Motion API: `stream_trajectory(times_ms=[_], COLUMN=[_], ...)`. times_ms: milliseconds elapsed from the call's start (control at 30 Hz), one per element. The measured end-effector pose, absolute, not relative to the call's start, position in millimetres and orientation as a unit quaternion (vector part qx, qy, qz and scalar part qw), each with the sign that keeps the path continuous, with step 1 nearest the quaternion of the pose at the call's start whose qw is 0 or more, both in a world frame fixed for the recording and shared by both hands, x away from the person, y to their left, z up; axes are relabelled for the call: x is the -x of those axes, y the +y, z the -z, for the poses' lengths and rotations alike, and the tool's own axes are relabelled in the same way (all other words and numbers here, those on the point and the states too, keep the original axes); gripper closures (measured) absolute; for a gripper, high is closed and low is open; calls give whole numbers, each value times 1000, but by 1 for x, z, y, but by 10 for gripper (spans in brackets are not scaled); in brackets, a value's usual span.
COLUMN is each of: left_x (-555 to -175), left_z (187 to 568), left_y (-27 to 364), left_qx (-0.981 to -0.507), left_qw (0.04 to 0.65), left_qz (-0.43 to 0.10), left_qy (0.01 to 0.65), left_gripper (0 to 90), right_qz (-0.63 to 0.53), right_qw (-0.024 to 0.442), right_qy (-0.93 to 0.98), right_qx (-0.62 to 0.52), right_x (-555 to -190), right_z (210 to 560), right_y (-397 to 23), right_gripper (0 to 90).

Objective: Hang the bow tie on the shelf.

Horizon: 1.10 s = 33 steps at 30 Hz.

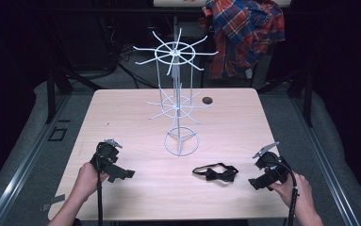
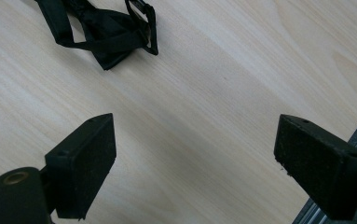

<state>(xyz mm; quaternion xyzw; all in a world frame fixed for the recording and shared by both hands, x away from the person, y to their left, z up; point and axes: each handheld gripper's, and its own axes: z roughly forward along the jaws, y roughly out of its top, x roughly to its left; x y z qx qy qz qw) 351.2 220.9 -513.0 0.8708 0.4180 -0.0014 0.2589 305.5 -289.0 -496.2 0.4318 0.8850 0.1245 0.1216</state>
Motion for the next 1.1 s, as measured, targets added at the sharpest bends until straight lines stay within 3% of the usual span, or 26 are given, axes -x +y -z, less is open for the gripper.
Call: stream_trajectory(times_ms=[500, 800, 1100], left_x=[-350, -351, -350], left_z=[515, 513, 513], left_y=[218, 219, 218], left_qx=[-875, -876, -876], left_qw=[257, 260, 261], left_qz=[5, 1, 2], left_qy=[410, 407, 406], left_gripper=[0, 0, 0], right_qz=[-140, -142, -146], right_qw=[112, 141, 135], right_qy=[893, 903, 916], right_qx=[-413, -379, -349], right_x=[-307, -306, -307], right_z=[498, 492, 497], right_y=[-277, -263, -240], right_gripper=[0, 0, 0])
